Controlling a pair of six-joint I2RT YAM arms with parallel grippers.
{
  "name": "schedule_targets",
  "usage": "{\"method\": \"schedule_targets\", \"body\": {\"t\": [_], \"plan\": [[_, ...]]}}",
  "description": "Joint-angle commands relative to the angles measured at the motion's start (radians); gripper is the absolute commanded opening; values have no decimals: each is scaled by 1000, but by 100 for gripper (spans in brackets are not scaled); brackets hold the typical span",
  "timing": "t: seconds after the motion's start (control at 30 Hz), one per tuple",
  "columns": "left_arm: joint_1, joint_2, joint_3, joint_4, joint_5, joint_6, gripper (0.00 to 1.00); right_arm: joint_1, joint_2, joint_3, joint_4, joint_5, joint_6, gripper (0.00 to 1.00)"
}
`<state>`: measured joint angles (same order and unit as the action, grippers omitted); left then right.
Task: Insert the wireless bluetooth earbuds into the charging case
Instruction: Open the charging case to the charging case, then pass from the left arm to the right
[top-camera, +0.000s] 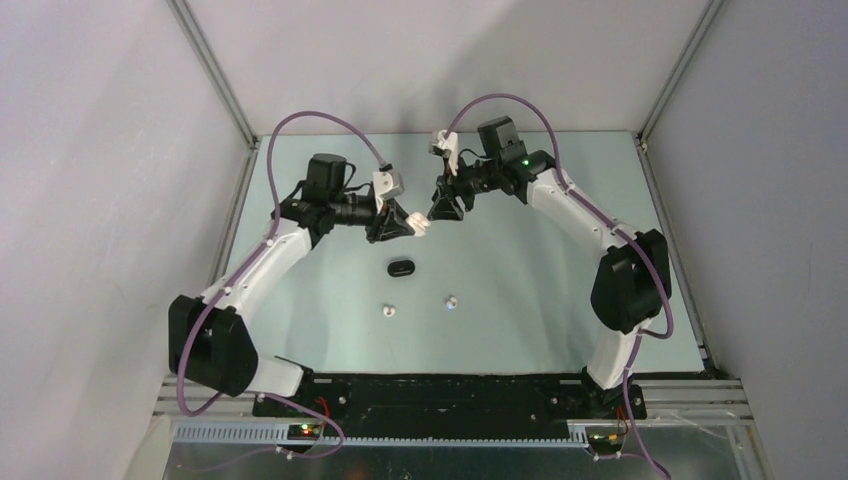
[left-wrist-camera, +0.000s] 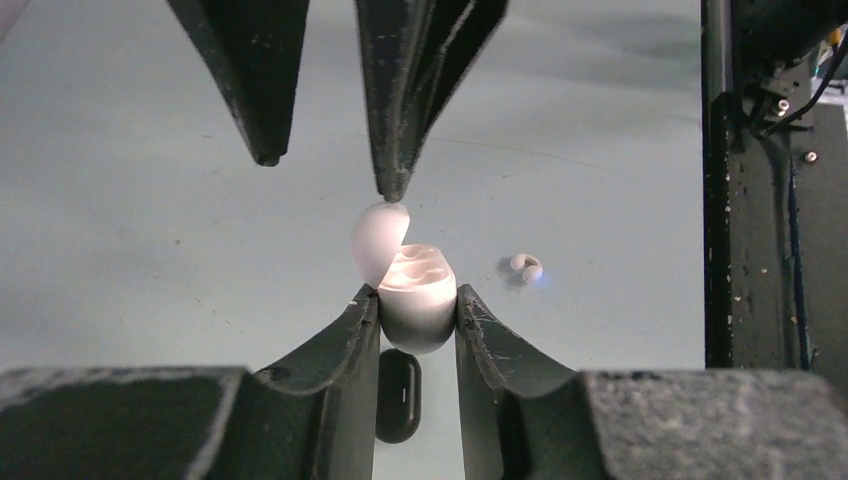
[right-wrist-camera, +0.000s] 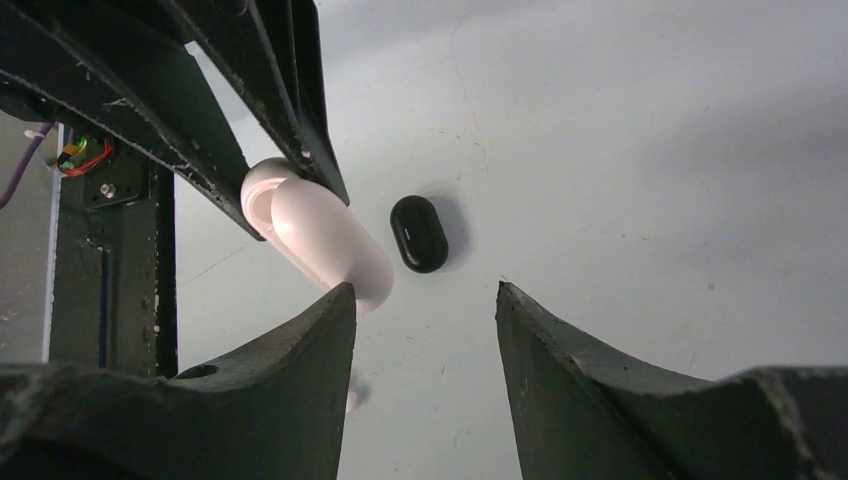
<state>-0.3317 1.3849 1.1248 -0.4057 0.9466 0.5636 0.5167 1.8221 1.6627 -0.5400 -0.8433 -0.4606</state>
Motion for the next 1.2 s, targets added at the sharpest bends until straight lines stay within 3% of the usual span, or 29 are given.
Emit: {"method": "schedule_targets", "body": {"t": [0.0,0.33,0.6,1.17], "plan": [[20,21,58,20,61,-89,0,-23,-42,25,45,-16,36,59],[43,76,107,19,128,-199,0,-56,-68,-14,14,-107,6,64],[61,112,153,19,205,-292,0,-2,-32,-5,18,-104,6,59],[67,120,168,19,249,-265,0,-28,16,10,57,-135,84,47]]}}
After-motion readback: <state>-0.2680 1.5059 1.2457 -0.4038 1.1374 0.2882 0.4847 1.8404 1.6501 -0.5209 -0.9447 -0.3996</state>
